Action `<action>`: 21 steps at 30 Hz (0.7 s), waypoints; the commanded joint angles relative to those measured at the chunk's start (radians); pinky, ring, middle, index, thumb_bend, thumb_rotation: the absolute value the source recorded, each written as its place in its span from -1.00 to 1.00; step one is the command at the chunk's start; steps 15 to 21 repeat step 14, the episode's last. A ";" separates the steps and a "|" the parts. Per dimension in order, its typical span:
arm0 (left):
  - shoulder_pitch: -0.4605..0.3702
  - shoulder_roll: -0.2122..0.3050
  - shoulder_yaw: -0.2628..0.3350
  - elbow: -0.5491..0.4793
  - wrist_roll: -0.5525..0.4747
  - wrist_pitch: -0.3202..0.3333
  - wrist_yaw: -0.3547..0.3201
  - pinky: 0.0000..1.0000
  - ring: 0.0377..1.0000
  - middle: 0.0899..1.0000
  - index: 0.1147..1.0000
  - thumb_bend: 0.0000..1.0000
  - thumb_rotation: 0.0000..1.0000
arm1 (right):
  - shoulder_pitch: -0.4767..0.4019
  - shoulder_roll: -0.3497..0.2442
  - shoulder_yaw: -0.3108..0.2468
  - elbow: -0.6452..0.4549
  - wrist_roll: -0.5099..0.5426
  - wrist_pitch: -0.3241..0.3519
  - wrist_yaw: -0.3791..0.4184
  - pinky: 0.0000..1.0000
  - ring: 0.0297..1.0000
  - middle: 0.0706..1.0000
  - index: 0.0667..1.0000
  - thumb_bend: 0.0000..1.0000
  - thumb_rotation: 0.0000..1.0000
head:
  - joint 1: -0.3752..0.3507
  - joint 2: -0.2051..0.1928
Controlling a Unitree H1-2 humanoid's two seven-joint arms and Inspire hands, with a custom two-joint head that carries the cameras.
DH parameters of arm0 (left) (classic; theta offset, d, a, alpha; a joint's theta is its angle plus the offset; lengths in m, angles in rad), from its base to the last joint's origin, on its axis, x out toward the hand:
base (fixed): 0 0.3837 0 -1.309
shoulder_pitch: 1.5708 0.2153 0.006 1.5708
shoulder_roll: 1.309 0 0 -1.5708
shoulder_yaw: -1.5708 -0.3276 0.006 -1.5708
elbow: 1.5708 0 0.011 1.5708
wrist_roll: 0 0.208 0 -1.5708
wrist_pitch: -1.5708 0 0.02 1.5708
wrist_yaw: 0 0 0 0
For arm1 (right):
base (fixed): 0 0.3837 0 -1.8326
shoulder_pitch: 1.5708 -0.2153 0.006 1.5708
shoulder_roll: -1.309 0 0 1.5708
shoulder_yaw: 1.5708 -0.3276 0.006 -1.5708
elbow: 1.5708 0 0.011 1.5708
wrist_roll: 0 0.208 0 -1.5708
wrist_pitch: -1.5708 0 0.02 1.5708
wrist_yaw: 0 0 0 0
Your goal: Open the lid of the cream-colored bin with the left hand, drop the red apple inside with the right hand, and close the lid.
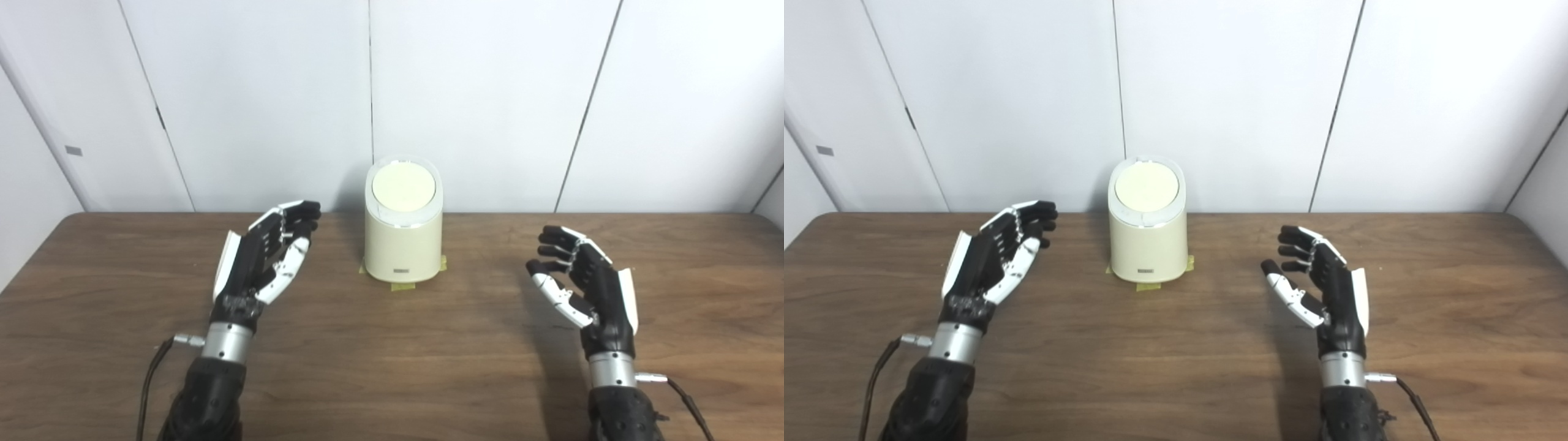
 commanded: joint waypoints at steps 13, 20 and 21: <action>0.065 -0.030 0.033 0.077 -0.052 -0.093 0.051 0.31 0.43 0.45 0.43 -0.52 -0.13 | -0.009 -0.019 0.002 -0.024 -0.024 -0.003 0.015 0.16 0.33 0.35 0.31 -0.40 -0.46 | -0.012 0.006; 0.067 -0.033 0.034 0.081 -0.055 -0.096 0.053 0.30 0.43 0.45 0.42 -0.51 -0.13 | -0.009 -0.020 0.003 -0.024 -0.031 -0.002 0.014 0.16 0.34 0.35 0.32 -0.41 -0.44 | -0.012 0.006; 0.067 -0.033 0.034 0.081 -0.055 -0.096 0.053 0.30 0.43 0.45 0.42 -0.51 -0.13 | -0.009 -0.020 0.003 -0.024 -0.031 -0.002 0.014 0.16 0.34 0.35 0.32 -0.41 -0.44 | -0.012 0.006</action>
